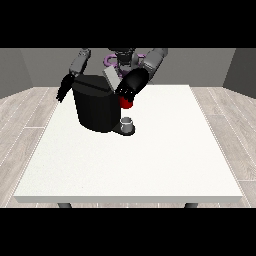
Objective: Insert the coffee pod into the coffee machine and close the lid
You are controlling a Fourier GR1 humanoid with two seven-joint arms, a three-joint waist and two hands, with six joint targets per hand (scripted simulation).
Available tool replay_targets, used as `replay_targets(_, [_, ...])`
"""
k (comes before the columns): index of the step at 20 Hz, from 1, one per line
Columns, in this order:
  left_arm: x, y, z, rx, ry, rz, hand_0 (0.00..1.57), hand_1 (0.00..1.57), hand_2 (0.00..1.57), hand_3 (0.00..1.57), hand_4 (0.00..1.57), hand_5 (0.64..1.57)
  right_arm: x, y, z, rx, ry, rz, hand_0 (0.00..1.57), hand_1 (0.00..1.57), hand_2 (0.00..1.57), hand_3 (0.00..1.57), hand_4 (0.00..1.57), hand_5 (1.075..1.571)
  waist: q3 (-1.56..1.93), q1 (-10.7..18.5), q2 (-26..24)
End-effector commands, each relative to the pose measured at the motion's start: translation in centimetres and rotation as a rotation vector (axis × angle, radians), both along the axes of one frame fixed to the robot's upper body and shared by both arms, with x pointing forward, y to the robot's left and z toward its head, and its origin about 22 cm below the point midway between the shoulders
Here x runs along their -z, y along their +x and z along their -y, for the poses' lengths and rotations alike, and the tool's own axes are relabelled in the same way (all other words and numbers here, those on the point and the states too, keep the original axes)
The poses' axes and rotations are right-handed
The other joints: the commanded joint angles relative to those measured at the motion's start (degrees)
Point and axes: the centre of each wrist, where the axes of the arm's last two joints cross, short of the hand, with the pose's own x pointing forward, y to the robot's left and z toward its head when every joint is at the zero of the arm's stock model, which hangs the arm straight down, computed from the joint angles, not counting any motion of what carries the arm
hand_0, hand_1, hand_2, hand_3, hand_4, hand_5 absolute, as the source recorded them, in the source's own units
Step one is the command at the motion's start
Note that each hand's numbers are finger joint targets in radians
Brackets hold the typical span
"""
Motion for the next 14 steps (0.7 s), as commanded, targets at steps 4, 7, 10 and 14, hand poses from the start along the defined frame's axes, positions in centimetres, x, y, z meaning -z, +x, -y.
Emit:
replay_targets(4, [2.1, 0.2, -0.1, -0.014, 0.065, 0.063, 1.09, 1.09, 1.07, 0.8, 0.0, 1.571, -1.8, 0.4, 0.0, -0.013, -0.011, 0.0, 0.0, 0.0, 0.0, 0.0, 0.22, 1.571, -0.06, -1.0, 1.0])
replay_targets(7, [-0.6, -0.2, -0.4, 0.005, 0.09, 0.106, 0.92, 0.92, 0.98, 0.69, 0.0, 1.571, -1.5, 0.8, 0.6, 0.0, -0.003, 0.04, 0.0, 0.0, 0.0, 0.0, 0.16, 1.571, -0.03, -0.2, 3.0])
replay_targets(10, [-1.8, -0.2, 0.7, -0.029, 0.097, 0.118, 0.51, 0.51, 0.78, 0.6, 0.0, 1.571, -1.5, 0.6, -2.1, -0.023, -0.026, 0.036, 0.0, 0.0, 0.0, 0.0, 0.09, 1.571, -0.03, -1.2, 2.2])
replay_targets(14, [0.1, -0.2, -1.3, -0.045, 0.116, 0.109, 0.0, 0.0, 0.62, 0.49, 0.0, 1.571, -0.4, 0.2, 0.7, 0.007, -0.016, 0.009, 0.0, 0.0, 0.0, 0.0, 0.15, 1.571, -0.03, -0.7, 1.7])
